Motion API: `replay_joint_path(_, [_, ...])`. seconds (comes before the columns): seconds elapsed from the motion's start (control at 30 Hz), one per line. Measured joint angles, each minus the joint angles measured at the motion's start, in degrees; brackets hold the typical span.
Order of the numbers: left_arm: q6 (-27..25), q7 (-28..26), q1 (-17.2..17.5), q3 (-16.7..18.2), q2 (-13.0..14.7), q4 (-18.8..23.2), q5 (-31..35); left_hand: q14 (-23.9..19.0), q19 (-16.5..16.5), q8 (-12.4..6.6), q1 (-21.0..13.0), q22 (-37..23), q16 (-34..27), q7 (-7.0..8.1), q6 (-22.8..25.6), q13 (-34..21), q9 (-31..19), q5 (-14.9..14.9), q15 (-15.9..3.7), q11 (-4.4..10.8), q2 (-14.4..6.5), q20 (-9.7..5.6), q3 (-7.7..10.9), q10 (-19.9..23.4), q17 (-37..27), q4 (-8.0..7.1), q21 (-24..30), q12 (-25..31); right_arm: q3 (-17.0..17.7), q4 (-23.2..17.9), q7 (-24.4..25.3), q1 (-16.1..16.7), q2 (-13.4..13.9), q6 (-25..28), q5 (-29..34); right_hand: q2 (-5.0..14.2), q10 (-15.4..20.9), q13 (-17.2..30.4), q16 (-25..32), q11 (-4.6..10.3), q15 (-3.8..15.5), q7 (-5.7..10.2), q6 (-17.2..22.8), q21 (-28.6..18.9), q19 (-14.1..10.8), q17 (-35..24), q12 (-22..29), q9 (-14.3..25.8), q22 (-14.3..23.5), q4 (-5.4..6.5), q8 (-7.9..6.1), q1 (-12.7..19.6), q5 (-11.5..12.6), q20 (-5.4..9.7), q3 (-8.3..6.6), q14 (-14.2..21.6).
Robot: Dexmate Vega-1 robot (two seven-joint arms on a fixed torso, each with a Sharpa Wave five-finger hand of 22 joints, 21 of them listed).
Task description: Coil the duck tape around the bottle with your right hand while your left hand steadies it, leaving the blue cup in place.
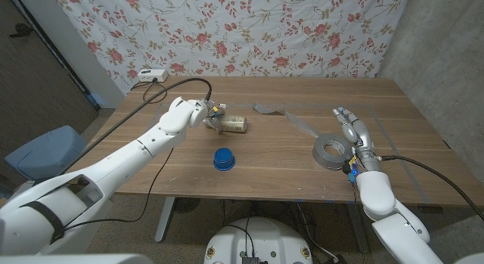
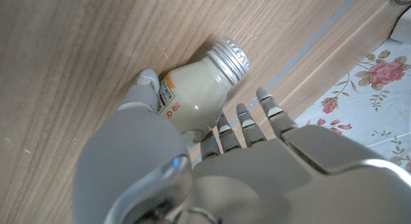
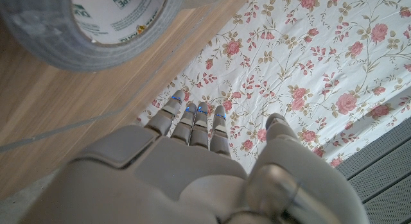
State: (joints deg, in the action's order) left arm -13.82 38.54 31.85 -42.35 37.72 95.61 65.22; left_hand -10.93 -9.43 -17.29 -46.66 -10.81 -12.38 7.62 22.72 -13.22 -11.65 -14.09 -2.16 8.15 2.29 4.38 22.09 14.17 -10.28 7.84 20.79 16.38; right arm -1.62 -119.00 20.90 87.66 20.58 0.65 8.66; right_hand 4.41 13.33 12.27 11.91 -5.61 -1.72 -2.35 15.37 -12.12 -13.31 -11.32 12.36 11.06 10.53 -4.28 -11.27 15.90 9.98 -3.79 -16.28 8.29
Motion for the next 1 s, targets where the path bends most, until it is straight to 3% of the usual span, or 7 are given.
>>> replay_joint_path(0.17, [0.00, -0.47, 0.09, -0.45, -0.34, -0.77, 0.48, -4.50, -2.50, -4.12, -2.14, -0.37, -1.44, -1.70, 3.32, -0.95, -0.48, 2.51, -0.14, 0.31, -3.50, -0.81, 0.49, 5.85, -0.50, 0.56, 0.78, 1.53, 0.00, -0.18, 0.18, 0.01, 0.03, 0.24, 0.30, -0.08, 0.00, 0.00, 0.00, 0.00, 0.00, 0.00, 0.00, 0.00, 0.00, 0.00, 0.00, 0.00, 0.00, 0.00, 0.00, 0.08, 0.22, 0.00, 0.00, 0.00])
replay_joint_path(0.5, [-0.66, -3.01, 1.47, 0.14, -1.20, -1.66, -0.68, -12.89, -6.14, -13.31, -2.29, -1.48, -5.85, -1.71, 3.30, -4.49, -5.54, 2.79, -0.45, -0.70, -3.67, -0.20, 1.44, 14.81, -5.12, 0.41, 3.79, 4.92, 0.30, -1.01, 0.44, 0.69, 0.34, 0.66, 1.21, -0.08, 0.00, 0.00, 0.00, 0.00, 0.00, 0.20, 0.20, 0.00, -0.21, 0.00, 0.00, 0.00, 0.00, 0.00, 0.00, 0.08, 0.22, 0.22, 0.00, -0.01])
replay_joint_path(0.6, [-1.26, -3.45, 1.79, 0.37, -1.37, -1.66, -1.19, -14.11, -6.13, -14.17, -2.29, -2.22, -6.72, -1.71, 3.30, -6.63, -9.12, 1.54, -0.40, -0.79, -3.68, -0.20, 1.43, 15.67, -7.53, 0.41, 5.36, 5.85, 0.40, -1.28, 0.53, 0.91, 0.36, 0.83, 1.41, -0.07, 0.10, 0.00, 0.01, 0.11, 0.00, 0.40, 0.40, 0.00, -0.34, 0.07, 0.00, 0.00, 0.00, 0.00, 0.00, 0.08, 0.22, 0.34, 0.00, 0.26])
replay_joint_path(0.77, [-3.09, -4.46, 2.61, 0.99, -1.75, -1.23, -2.55, -16.35, -5.94, -14.21, -2.25, -3.94, -8.10, -1.75, 3.26, -11.42, -16.52, -0.07, -0.60, -1.30, -3.72, -0.01, 0.93, 16.41, -11.66, -0.10, 8.42, 8.84, 0.52, -2.66, 0.79, 1.74, 0.46, 2.32, 2.69, 0.77, 3.40, 0.14, 2.82, -0.48, 0.41, -0.08, 2.38, -1.58, -3.93, -0.71, 0.93, 0.00, 0.00, -0.19, -0.70, 0.31, 0.21, 0.21, 0.18, 6.79])
replay_joint_path(0.8, [-3.44, -4.66, 2.75, 1.11, -1.81, -1.12, -2.90, -16.62, -5.67, -14.58, -2.25, -4.39, -8.41, -2.29, 2.72, -12.66, -18.41, -0.33, -0.51, -1.52, -3.72, 0.26, 0.25, 16.63, -12.58, -0.78, 9.11, 9.76, 0.52, -3.08, 0.84, 1.98, 0.52, 2.85, 3.12, 0.77, 4.09, 0.14, 3.28, -0.57, 0.34, -0.24, 2.91, -1.79, -4.52, -0.94, 1.15, 0.00, 0.16, -0.33, -0.96, 0.32, 0.21, -0.01, 0.33, 7.86])
replay_joint_path(0.83, [-3.52, -4.73, 2.83, 1.16, -1.83, -1.06, -3.00, -16.66, -5.44, -16.74, -2.24, -4.76, -8.43, -2.88, 2.13, -13.71, -19.89, -0.36, -0.47, -1.96, -3.72, 0.49, 0.17, 17.06, -13.37, -0.86, 9.71, 10.65, 0.52, -3.31, 0.85, 2.11, 0.55, 3.10, 3.31, 0.78, 4.54, 0.30, 3.61, -0.61, 0.42, -0.34, 3.41, -1.88, -4.97, -1.09, 1.22, 0.00, 0.27, -0.35, -1.12, 0.32, 0.21, -0.07, 0.31, 8.46])
replay_joint_path(1.0, [-4.68, -5.85, 3.06, 1.40, -2.05, -0.52, -4.47, -17.37, -4.98, -17.75, -2.24, -6.05, -9.12, -4.39, 1.84, -17.62, -25.67, -1.02, -0.40, -2.65, -3.72, 0.95, 0.82, 17.72, -16.27, -0.20, 12.02, 13.43, 0.14, -6.36, 0.74, 3.59, 1.23, 7.43, 6.40, 1.01, 5.46, 0.41, 3.61, -0.53, 0.72, -0.32, 4.42, -1.88, -5.49, -1.35, 1.43, 0.00, 0.29, -1.13, -1.47, 0.66, 0.21, -0.66, 0.63, 8.91])
